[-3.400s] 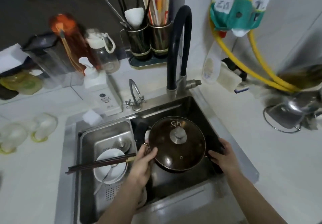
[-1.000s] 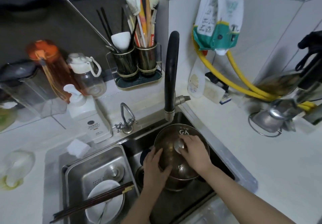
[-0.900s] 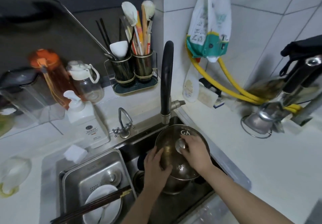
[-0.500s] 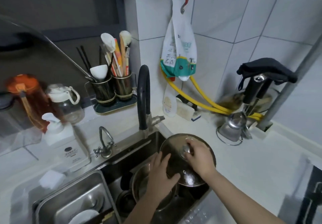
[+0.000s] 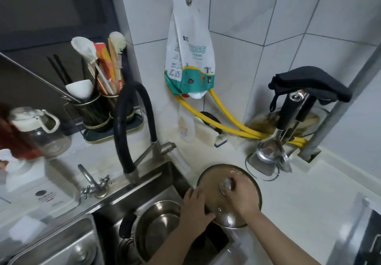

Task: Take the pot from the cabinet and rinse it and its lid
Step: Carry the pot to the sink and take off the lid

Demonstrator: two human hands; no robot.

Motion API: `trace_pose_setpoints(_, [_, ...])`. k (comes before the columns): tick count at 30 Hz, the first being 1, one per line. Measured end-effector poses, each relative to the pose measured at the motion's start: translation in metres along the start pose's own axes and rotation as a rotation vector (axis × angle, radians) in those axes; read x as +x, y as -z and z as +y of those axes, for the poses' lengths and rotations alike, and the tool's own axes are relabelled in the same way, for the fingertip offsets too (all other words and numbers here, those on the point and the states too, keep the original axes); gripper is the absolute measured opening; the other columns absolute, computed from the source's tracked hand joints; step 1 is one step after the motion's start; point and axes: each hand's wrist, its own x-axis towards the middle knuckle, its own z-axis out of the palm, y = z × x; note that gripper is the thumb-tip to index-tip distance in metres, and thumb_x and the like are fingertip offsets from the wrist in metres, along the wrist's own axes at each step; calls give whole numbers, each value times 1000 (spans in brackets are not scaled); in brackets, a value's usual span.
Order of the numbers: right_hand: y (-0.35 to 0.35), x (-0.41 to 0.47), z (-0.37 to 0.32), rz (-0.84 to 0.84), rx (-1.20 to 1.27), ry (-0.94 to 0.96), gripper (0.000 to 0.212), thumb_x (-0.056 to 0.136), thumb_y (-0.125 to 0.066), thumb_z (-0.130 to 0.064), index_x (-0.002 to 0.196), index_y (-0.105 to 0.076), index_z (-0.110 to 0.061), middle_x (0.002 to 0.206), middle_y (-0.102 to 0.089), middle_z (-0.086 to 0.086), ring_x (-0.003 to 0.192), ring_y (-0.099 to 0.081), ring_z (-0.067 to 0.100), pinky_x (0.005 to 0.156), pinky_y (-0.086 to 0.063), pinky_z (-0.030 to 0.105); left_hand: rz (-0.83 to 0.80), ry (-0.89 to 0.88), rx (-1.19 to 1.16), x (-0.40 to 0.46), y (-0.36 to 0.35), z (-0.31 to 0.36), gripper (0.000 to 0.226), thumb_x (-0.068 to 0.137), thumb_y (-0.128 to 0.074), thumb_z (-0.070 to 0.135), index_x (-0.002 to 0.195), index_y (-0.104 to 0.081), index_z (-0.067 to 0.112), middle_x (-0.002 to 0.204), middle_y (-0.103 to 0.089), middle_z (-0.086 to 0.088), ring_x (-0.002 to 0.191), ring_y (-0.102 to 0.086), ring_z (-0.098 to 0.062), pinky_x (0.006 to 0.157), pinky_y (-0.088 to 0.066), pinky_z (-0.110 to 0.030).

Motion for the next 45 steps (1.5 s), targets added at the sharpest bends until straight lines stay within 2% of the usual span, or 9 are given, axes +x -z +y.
trace_pose_setpoints(6, [-7, 25, 28, -37, 32, -57, 28, 74, -69, -29, 95, -62, -12, 95, -67, 8, 92, -59, 27, 70, -33, 26, -16, 27, -16, 29, -18, 6, 73, 88, -54, 43, 149, -20, 22, 158, -18, 4, 146, -9, -32, 118, -15, -42])
trace_pose_setpoints(11, [-17, 38, 42, -36, 80, -68, 29, 68, -73, -23, 93, -62, -12, 97, -65, 11, 97, -56, 32, 84, -43, 37, 16, 25, -15, 50, -37, -4, 74, 79, -44, 54, 146, -28, 27, 154, -30, 6, 142, -26, -27, 118, -17, -41])
trace_pose_setpoints(19, [-26, 43, 51, -46, 89, -63, 28, 69, -74, -21, 91, -61, -12, 92, -65, 8, 96, -55, 30, 84, -43, 37, 35, 24, -36, 61, -50, -10, 70, 84, -52, 45, 147, -26, 28, 157, -23, 7, 144, -20, -28, 118, -18, -40])
trace_pose_setpoints(25, [-33, 40, 42, -54, -209, 83, 33, 73, -60, -33, 91, -65, -5, 92, -67, 18, 85, -61, 41, 77, -50, 44, 58, 13, -73, 46, -43, -21, 56, 91, -49, 31, 144, -34, 22, 152, -34, 0, 140, -24, -28, 118, -17, -32])
trace_pose_setpoints(30, [-45, 39, -13, -208, -149, 268, 38, 85, -62, -26, 119, -58, -9, 126, -57, 12, 118, -49, 31, 99, -39, 39, 73, 179, -290, 18, -33, -56, 54, 82, -51, 30, 136, -46, 26, 135, -54, 2, 126, -49, -20, 108, -36, -26])
trace_pose_setpoints(33, [-60, 37, -42, -327, 14, 351, 36, 88, -58, -30, 118, -57, -11, 126, -56, 10, 118, -49, 26, 97, -35, 28, 102, 250, -341, -4, -21, -79, 44, 88, -50, 25, 132, -51, 17, 130, -59, -2, 123, -53, -20, 103, -35, -23])
trace_pose_setpoints(37, [-80, 47, -67, -438, 48, 403, 35, 91, -56, -25, 120, -53, -8, 125, -52, 13, 114, -49, 29, 97, -38, 36, 162, 382, -421, -37, -20, -115, 40, 88, -48, 26, 126, -58, 20, 124, -65, -2, 118, -58, -19, 102, -39, -21])
trace_pose_setpoints(40, [-90, 62, -88, -418, 68, 394, 39, 89, -58, -21, 125, -49, -6, 128, -49, 16, 117, -48, 32, 100, -39, 40, 162, 487, -439, -65, -26, -136, 44, 90, -52, 18, 134, -51, 19, 131, -59, 0, 123, -54, -16, 99, -32, -11])
trace_pose_setpoints(45, [-108, 93, -114, -303, -47, 506, 50, 89, -57, -20, 134, -38, -5, 138, -40, 20, 126, -41, 35, 106, -34, 42, 188, 688, -505, -77, -51, -158, 56, 90, -52, 21, 143, -35, 15, 137, -48, -14, 127, -46, -28, 105, -32, -24])
